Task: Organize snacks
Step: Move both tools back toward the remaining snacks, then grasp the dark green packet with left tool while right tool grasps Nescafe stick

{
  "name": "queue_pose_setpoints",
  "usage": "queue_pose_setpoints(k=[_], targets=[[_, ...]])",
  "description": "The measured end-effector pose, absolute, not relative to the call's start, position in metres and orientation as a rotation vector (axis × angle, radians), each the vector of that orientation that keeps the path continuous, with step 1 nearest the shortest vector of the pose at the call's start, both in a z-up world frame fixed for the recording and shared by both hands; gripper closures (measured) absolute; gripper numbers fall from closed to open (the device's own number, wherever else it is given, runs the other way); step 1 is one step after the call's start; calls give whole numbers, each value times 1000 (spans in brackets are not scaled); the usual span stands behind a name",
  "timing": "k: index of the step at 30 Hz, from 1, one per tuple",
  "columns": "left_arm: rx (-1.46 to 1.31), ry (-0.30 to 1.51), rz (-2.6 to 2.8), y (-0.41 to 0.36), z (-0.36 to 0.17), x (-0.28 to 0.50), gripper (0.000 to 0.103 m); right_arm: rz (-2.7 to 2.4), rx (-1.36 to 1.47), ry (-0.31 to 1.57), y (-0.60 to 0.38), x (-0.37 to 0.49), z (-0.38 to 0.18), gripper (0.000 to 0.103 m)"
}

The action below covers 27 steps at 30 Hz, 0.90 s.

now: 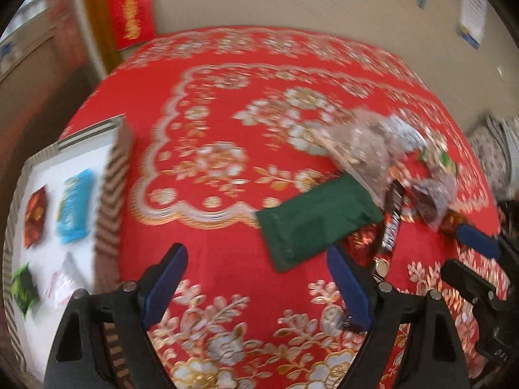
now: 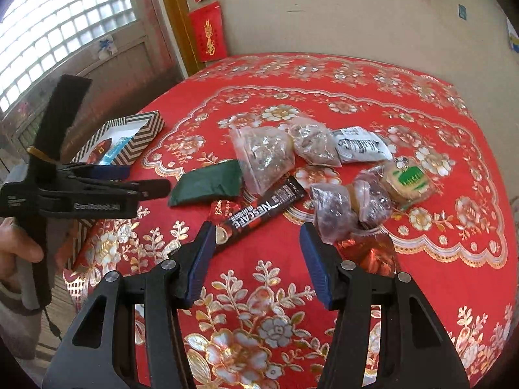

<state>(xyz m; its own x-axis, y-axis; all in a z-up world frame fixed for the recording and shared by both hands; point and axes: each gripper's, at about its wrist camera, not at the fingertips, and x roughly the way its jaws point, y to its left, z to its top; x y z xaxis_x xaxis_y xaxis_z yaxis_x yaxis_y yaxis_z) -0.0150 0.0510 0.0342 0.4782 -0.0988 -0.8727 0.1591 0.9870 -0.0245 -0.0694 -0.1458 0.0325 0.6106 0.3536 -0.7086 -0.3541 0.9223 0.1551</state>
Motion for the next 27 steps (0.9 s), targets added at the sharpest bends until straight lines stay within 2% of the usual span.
queue_pose_setpoints(k=[17, 27], targets=[[527, 1023, -528, 3, 22, 9, 14, 406, 56, 870, -138, -65, 19, 49], [544, 1044, -695, -2, 14, 17, 14, 373, 83, 903, -142, -57, 14, 49]])
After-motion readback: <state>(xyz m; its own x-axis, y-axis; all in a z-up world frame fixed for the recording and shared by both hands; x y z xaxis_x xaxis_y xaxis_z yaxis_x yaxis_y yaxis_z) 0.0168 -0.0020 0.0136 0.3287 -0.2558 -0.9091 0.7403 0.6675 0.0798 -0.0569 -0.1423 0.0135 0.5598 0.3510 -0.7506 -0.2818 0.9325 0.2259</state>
